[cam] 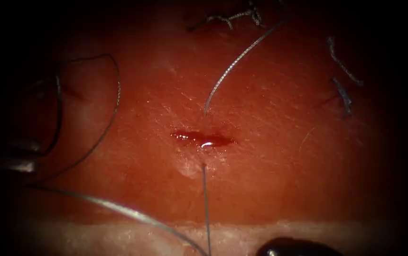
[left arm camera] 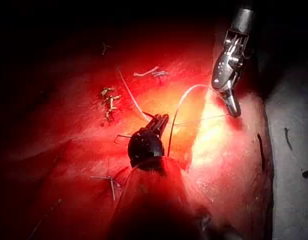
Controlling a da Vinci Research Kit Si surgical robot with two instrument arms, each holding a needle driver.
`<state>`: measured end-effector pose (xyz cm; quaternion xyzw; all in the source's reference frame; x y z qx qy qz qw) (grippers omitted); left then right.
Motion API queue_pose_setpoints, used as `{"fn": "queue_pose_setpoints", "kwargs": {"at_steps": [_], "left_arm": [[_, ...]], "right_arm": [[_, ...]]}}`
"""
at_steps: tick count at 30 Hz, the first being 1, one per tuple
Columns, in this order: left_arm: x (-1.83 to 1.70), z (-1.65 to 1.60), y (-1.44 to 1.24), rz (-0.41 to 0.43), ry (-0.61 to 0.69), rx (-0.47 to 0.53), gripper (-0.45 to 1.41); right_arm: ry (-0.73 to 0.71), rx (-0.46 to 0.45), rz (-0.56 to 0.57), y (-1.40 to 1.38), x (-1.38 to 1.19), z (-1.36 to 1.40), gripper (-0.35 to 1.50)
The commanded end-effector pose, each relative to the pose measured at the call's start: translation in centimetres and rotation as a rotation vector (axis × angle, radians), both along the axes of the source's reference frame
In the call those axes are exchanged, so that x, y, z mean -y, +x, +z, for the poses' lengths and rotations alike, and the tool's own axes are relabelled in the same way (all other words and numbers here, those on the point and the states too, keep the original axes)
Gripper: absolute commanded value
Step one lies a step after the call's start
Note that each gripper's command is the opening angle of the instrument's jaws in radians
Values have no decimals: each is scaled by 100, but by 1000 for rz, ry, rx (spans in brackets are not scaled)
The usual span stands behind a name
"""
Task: Wound Closure
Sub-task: Use the right hand to pull the suture through the cut.
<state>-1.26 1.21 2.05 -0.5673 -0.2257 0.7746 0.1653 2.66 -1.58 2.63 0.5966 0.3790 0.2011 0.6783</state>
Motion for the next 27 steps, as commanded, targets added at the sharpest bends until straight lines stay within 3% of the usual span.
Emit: {"fn": "queue_pose_setpoints", "kwargs": {"at_steps": [1,9,12,13,14,15,17,18,21,27], "left_arm": [[-2,6,-5,0,-2,1,-45],[-2,6,-5,0,-2,1,-45],[-2,6,-5,0,-2,1,-45],[-2,6,-5,0,-2,1,-45],[-2,7,-5,0,-2,1,-45],[-1,7,-5,0,-2,1,-45],[-1,8,-5,0,-3,0,-45],[-1,8,-5,0,-3,0,-45],[0,8,-5,0,-4,1,-45],[0,8,-5,0,-4,0,-45]], "right_arm": [[13,-24,-18,9,9,-2,-35],[147,-132,-80,19,35,-35,-35],[148,-189,-91,22,40,-30,-35],[99,-227,-59,23,36,-25,-20],[22,-274,-6,24,28,-16,47],[-73,-318,42,24,21,-9,93],[-331,-363,110,21,5,9,127],[-423,-338,115,18,-2,15,140],[-578,-180,132,7,-30,31,148],[-784,-112,186,-28,-76,32,148]]}}
